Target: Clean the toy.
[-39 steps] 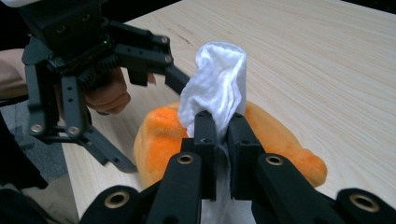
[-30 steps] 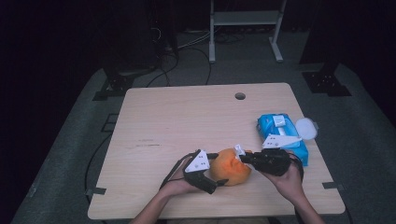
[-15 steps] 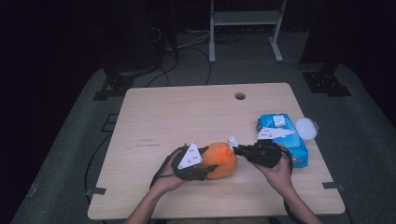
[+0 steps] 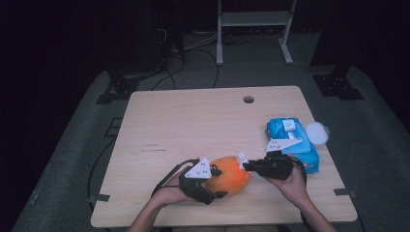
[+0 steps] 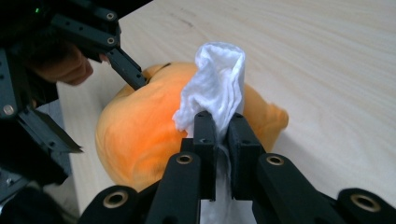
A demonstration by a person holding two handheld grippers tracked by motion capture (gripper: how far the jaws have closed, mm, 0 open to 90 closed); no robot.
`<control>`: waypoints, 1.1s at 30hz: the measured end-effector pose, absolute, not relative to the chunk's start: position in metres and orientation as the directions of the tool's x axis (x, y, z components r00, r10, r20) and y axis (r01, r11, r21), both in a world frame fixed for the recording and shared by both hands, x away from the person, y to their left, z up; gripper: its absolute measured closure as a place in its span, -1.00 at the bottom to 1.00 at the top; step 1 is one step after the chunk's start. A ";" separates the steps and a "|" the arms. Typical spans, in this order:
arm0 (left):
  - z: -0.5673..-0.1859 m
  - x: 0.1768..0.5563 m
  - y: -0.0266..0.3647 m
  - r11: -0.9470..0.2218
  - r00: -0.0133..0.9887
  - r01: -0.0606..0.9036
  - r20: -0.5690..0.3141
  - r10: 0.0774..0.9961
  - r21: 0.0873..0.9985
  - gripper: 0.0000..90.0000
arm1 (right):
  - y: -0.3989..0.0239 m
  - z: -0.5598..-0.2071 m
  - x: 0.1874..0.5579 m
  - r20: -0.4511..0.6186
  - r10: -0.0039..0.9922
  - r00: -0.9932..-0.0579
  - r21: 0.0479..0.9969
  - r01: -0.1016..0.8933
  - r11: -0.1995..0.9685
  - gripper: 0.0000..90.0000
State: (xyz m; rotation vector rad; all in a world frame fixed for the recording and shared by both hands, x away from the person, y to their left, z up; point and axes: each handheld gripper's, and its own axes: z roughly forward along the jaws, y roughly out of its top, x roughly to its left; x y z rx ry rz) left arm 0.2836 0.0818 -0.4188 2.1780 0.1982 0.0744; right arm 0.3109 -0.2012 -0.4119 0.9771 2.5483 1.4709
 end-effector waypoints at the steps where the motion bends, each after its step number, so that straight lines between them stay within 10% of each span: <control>1: -0.418 0.282 0.081 -0.569 0.989 0.111 -0.037 0.140 0.815 -0.32 | -0.204 -0.413 0.304 0.258 0.533 -0.806 0.792 0.492 0.361 0.83; 10: -0.409 0.283 0.085 -0.567 0.993 0.112 -0.111 0.037 0.816 -0.32 | -0.207 -0.414 0.288 0.239 0.513 -0.824 0.794 0.470 0.386 0.83; 23: -0.427 0.328 0.061 -0.545 0.975 0.215 -0.143 0.171 0.811 -0.59 | -0.214 -0.417 0.284 0.247 0.483 -0.840 0.792 0.462 0.399 0.81; 29: -0.427 0.319 0.059 -0.519 0.968 0.202 -0.089 0.234 0.830 0.23 | -0.230 -0.419 0.284 0.282 0.489 -0.825 0.792 0.488 0.366 0.81; 33: -0.414 0.316 0.060 -0.487 0.966 0.180 -0.060 0.253 0.855 0.28 | -0.242 -0.414 0.285 0.272 0.522 -0.809 0.802 0.490 0.341 0.81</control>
